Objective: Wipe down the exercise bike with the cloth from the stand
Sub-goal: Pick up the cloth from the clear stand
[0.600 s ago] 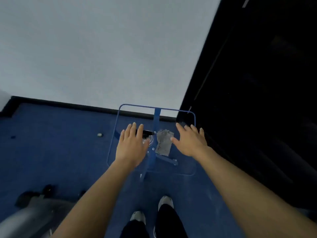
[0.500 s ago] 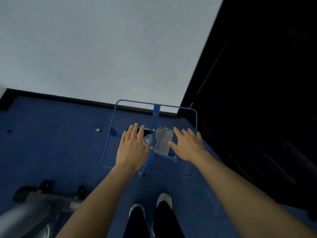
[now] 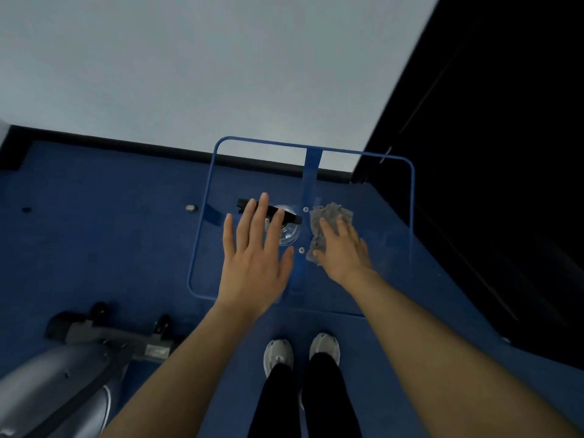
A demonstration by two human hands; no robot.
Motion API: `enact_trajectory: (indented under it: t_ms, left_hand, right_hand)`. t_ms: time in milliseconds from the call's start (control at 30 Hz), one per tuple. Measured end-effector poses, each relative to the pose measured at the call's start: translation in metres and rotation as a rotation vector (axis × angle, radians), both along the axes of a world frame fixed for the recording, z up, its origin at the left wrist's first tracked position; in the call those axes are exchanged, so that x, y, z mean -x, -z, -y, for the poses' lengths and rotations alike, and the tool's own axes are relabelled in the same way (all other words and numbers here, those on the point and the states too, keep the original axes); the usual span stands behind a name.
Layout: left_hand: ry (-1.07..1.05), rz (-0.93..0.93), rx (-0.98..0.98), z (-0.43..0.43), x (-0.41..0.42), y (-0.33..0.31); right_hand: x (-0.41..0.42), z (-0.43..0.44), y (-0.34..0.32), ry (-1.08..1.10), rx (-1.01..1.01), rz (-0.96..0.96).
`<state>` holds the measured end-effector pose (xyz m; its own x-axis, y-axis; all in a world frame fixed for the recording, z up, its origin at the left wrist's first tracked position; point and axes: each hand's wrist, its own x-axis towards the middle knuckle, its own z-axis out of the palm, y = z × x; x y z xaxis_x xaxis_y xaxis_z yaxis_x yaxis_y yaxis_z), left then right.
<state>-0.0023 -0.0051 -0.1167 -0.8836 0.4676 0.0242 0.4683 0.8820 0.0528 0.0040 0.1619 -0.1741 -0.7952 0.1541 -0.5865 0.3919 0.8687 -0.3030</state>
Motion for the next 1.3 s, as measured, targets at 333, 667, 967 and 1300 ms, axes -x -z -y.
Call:
enact_trajectory:
  t_ms: [333,667,967,1300]
  left_hand:
    - [0.082,-0.045,-0.019,0.022,0.006,-0.005]
    - [0.053,-0.047,0.092,0.055,0.005,-0.132]
    - [-0.200,-0.091,0.066,0.157,-0.048,-0.292]
    - [-0.398,-0.370,0.000,0.326,-0.191,-0.394]
  right_hand:
    - [-0.001,0.015,0.016,0.260,0.015,-0.304]
    - [-0.003,-0.006,-0.174,0.343,0.026,-0.538]
    - [-0.046,0.103,-0.368,0.201,0.234,-0.792]
    - [-0.127,0.286,-0.439,-0.126,0.419,-0.898]
